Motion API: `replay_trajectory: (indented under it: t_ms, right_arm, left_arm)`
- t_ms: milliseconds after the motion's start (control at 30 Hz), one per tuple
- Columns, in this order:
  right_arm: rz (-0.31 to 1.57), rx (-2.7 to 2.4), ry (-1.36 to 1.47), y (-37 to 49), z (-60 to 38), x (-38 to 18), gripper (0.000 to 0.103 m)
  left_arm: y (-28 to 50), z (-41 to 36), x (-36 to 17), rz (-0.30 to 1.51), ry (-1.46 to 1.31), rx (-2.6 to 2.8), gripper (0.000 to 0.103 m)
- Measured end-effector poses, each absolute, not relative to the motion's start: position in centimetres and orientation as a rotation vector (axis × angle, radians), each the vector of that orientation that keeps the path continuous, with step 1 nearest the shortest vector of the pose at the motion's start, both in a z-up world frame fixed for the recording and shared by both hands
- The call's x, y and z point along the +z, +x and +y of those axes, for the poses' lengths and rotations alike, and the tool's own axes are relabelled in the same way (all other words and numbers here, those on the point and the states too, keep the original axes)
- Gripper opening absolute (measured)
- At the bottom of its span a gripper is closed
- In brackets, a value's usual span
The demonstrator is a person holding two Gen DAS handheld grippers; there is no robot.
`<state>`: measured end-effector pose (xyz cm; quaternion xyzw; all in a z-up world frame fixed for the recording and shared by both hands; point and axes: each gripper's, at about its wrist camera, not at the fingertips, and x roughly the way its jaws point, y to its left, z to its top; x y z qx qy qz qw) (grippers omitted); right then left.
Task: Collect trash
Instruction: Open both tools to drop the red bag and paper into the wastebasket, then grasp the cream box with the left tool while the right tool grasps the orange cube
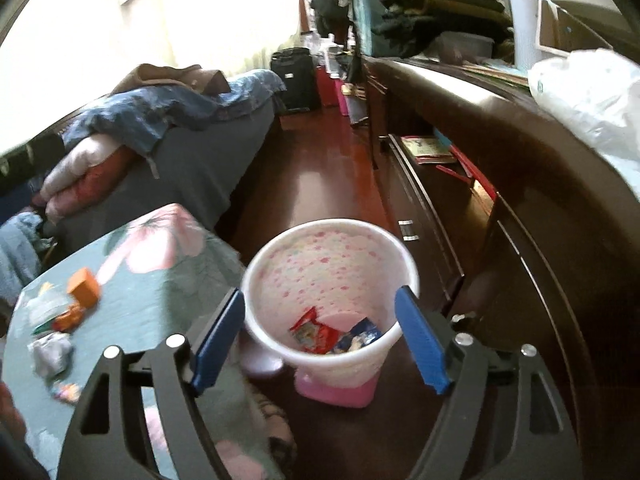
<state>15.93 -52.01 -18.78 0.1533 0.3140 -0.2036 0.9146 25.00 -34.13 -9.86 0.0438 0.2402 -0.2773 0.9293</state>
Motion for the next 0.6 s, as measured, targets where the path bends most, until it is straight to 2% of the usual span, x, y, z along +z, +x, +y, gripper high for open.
replay_trajectory:
  t_ms: [67, 300, 600]
  right_arm:
    - [0.643, -0.402, 0.311, 15.4, -50.5, -18.1, 0.085]
    - [0.661, -0.298, 0.269, 14.9, -44.6, -16.8, 0.086]
    - [0.685, -0.182, 0.158, 17.0, -37.7, -15.8, 0.086]
  left_arm:
    - [24.3, -32.4, -9.8, 0.487, 0.098, -0.533, 0.091]
    - [24.1, -25.1, -10.1, 0.492, 0.106, -0.327, 0.095]
    - [32.7, -16.6, -12.7, 0.588, 0.115, -0.167, 0.096]
